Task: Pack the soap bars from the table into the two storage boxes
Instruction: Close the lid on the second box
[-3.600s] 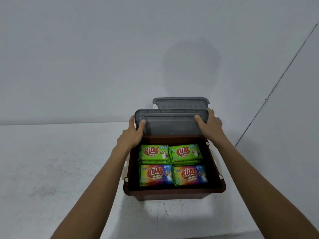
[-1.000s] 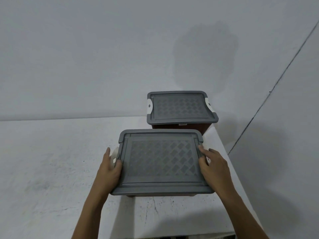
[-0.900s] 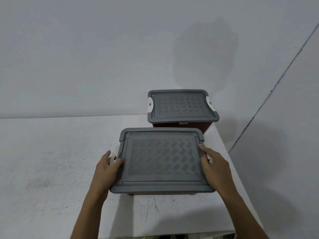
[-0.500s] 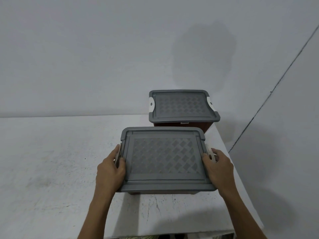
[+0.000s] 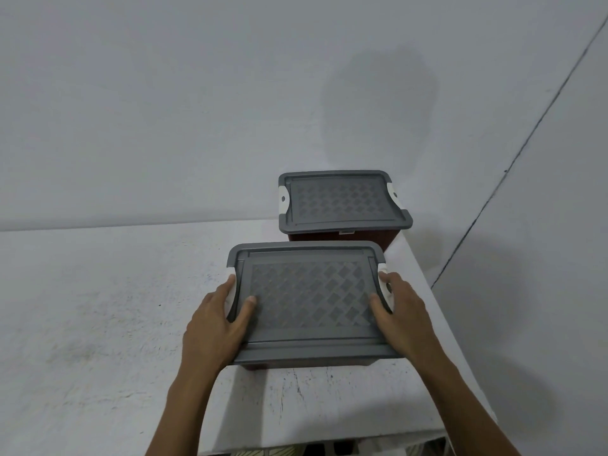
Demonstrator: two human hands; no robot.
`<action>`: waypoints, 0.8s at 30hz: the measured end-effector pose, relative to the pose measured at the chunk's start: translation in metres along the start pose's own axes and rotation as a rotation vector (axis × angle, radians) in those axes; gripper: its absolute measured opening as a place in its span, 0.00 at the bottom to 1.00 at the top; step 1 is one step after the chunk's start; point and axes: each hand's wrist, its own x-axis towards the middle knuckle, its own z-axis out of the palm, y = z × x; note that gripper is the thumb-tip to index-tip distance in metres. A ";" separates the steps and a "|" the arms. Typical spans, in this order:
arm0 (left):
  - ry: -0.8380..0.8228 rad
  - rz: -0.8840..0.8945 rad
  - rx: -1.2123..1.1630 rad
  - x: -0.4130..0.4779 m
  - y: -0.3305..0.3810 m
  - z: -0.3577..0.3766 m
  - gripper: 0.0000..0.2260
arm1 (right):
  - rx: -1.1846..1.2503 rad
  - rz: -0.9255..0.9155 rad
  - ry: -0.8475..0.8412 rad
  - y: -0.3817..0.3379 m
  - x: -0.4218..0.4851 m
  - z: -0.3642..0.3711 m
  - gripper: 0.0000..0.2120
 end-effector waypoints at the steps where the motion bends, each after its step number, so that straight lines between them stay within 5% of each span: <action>1: -0.025 0.003 -0.036 0.000 -0.001 0.000 0.33 | -0.042 0.009 -0.032 -0.001 -0.002 0.001 0.22; 10: -0.051 -0.010 -0.049 -0.009 0.013 0.011 0.49 | -0.088 -0.030 -0.027 0.018 0.004 -0.013 0.30; 24: -0.089 0.046 -0.061 0.000 0.070 0.053 0.41 | -0.149 0.045 0.024 0.069 0.034 -0.049 0.30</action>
